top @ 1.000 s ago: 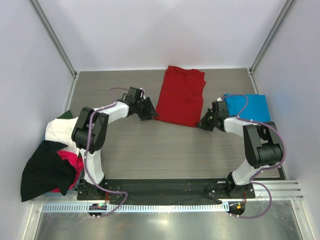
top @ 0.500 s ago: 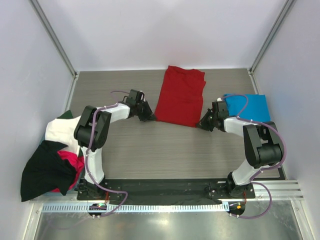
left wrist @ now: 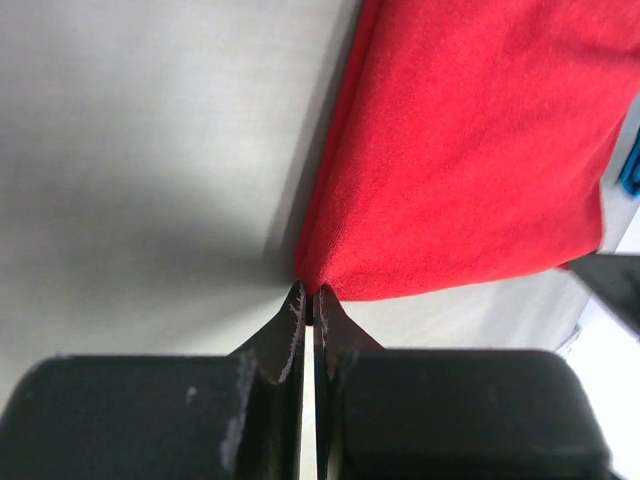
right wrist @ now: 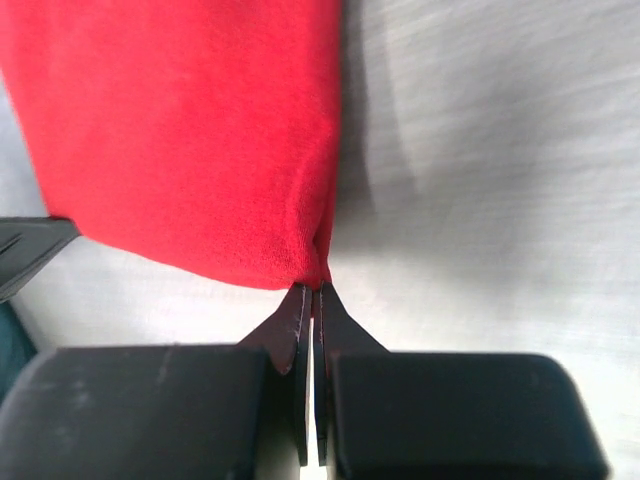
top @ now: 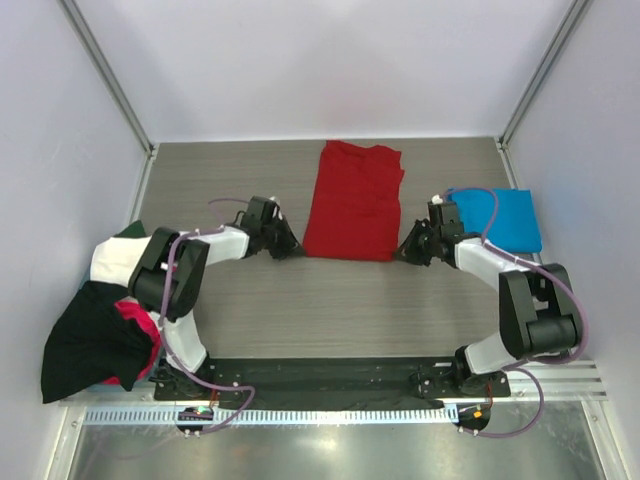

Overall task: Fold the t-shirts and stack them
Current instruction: Fold the tshirt

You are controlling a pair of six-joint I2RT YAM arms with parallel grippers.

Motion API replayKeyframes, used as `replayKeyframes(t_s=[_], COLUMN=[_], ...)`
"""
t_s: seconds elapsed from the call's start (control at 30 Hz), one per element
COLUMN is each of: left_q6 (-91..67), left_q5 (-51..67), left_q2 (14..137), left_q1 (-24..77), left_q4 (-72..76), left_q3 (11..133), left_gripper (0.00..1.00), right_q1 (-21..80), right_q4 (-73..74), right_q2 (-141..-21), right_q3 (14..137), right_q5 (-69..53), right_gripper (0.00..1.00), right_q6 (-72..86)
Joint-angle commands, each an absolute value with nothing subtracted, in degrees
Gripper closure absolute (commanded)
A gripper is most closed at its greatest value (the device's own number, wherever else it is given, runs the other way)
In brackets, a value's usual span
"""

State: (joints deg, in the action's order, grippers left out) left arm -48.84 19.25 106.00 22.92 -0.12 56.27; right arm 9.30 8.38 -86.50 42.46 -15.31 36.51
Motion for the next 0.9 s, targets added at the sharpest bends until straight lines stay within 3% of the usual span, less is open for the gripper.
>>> replayKeyframes(t_s=[0.0,0.3,0.47,0.63,0.87], left_q6=[-48.0,-50.8,-53.5,-51.2,-50.5], left_q5=[18.5,17.8,18.7,16.4,16.0], left_q2=[99.1,80.6,71.7,70.1,77.7], left_q1=[23.5,27.8,28.0,27.8,26.1], left_q4=[1.5,0.6,-2.9,-9.7,-10.0], left_q3=[51.1,37.5,36.4,44.7,55.9], left_gripper=[1.0,1.0,1.0,1.0,1.0], right_q1=[9.7,9.8,9.8,9.8,9.8], right_q4=[15.3,25.4,29.0,29.2,28.1], right_q2=[-80.7,-66.4,-61.5,-65.4,-78.0], right_q3=[42.2,38.9,42.5,49.4,62.5], right_q5=[-18.5,-21.3,-19.3,-16.3,-12.1], right_gripper=[0.99,0.99,0.99,0.99,0.99], right_q6=[31.8,29.4,30.2,30.8,30.5])
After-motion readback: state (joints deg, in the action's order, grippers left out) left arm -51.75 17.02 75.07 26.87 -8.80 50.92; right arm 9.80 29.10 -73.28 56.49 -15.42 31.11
